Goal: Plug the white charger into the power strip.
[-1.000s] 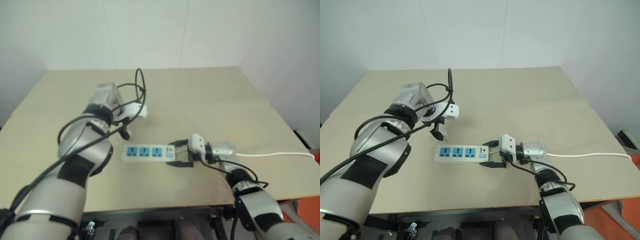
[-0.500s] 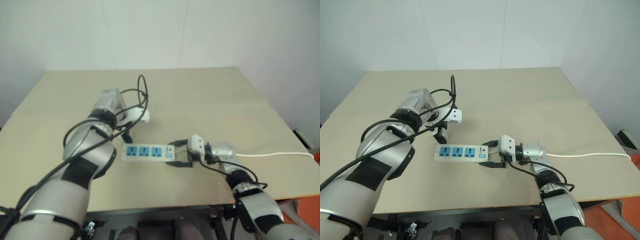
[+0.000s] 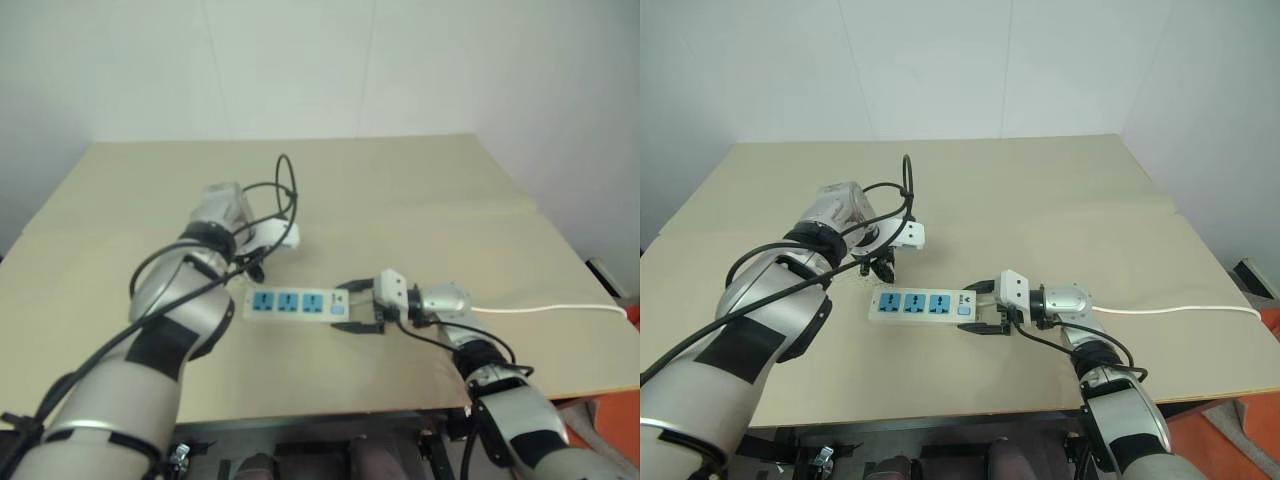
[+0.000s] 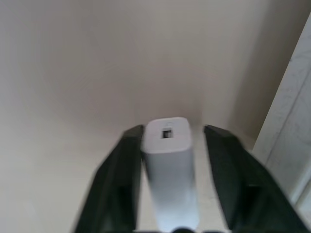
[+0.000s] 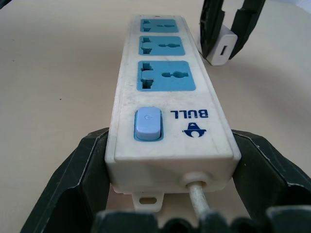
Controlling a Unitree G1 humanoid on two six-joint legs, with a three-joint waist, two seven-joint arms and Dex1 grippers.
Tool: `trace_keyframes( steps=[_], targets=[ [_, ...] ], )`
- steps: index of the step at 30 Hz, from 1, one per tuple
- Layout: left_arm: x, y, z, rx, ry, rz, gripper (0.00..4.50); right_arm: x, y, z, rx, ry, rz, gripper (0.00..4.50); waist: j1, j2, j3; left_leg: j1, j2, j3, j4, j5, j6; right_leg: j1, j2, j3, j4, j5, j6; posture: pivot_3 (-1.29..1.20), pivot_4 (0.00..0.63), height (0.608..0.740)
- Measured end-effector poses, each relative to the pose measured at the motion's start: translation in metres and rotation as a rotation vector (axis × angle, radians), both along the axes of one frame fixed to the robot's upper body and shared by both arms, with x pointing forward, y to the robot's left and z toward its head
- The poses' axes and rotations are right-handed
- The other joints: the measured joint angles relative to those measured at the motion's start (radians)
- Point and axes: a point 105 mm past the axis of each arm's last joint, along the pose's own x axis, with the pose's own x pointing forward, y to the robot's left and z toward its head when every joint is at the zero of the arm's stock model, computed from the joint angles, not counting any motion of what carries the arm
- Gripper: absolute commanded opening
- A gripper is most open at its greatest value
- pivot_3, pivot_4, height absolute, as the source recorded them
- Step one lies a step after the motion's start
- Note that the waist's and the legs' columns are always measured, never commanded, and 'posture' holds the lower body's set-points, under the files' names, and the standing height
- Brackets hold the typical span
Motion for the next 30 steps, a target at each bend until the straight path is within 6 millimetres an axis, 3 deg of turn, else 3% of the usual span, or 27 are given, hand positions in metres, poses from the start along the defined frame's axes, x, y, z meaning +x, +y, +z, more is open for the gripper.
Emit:
trace_keyframes(
  steps=[7, 11, 13, 18, 20, 22, 27, 30],
  targets=[
    [0.004, -0.006, 0.003, -0.055, -0.037, -0.015, 1.01, -0.001, 0.000, -0.001, 0.004, -0.004, -0.009, 3.39, 0.000, 0.000, 0.000, 0.000, 0.000, 0.000, 0.000, 0.000, 0.000, 0.000, 0.000, 0.000, 0.000, 0.000, 0.000, 0.00, 0.150, 0.740],
    [0.003, -0.030, 0.023, -0.330, -0.041, -0.055, 1.01, -0.001, -0.001, -0.001, 0.005, -0.010, -0.009, 3.39, 0.001, 0.000, 0.000, -0.001, 0.000, 0.000, 0.000, 0.000, 0.000, -0.001, 0.000, 0.000, 0.000, 0.000, 0.000, 0.00, 0.150, 0.740],
    [0.002, -0.041, 0.047, -0.470, -0.064, -0.091, 1.01, -0.002, -0.001, 0.000, 0.005, -0.012, -0.008, 3.39, 0.000, 0.000, 0.000, -0.001, 0.000, 0.000, 0.000, 0.000, 0.000, -0.001, 0.000, 0.000, 0.000, 0.000, 0.000, 0.00, 0.150, 0.740],
    [-0.018, -0.066, 0.146, -0.980, -0.121, -0.304, 1.01, -0.002, 0.001, 0.001, 0.006, -0.024, -0.004, 3.39, -0.001, 0.000, 0.000, 0.000, 0.000, 0.000, 0.000, 0.000, 0.000, 0.000, 0.000, 0.000, 0.000, 0.000, 0.000, 0.00, 0.150, 0.740],
    [-0.029, -0.068, 0.168, -1.143, -0.140, -0.383, 1.01, -0.002, 0.001, 0.000, 0.007, -0.021, -0.009, 3.39, -0.001, 0.001, -0.001, 0.002, 0.001, 0.000, -0.001, 0.000, 0.000, 0.001, 0.000, 0.000, 0.001, 0.000, 0.000, 0.00, 0.150, 0.740],
    [-0.042, -0.062, 0.164, -1.299, -0.133, -0.445, 1.01, -0.003, 0.004, -0.002, 0.006, -0.014, -0.009, 3.39, -0.005, 0.005, -0.005, 0.005, 0.001, 0.001, -0.001, 0.000, 0.000, 0.003, 0.000, 0.000, 0.000, 0.000, 0.000, 0.00, 0.150, 0.740],
    [-0.078, -0.042, 0.082, -1.424, 0.014, -0.438, 1.01, -0.006, 0.005, -0.003, 0.008, 0.034, 0.000, 3.39, -0.015, 0.007, -0.005, 0.006, 0.002, -0.001, -0.002, 0.000, 0.000, 0.005, 0.000, 0.000, 0.001, 0.000, -0.001, 0.00, 0.150, 0.740],
    [-0.096, -0.032, 0.059, -1.392, 0.059, -0.432, 1.01, -0.007, 0.003, -0.003, 0.007, 0.087, 0.004, 3.39, -0.011, 0.006, -0.006, 0.004, 0.002, -0.003, -0.002, 0.000, 0.000, 0.004, -0.001, -0.001, 0.000, 0.000, -0.001, 0.00, 0.150, 0.740]
  ],
)
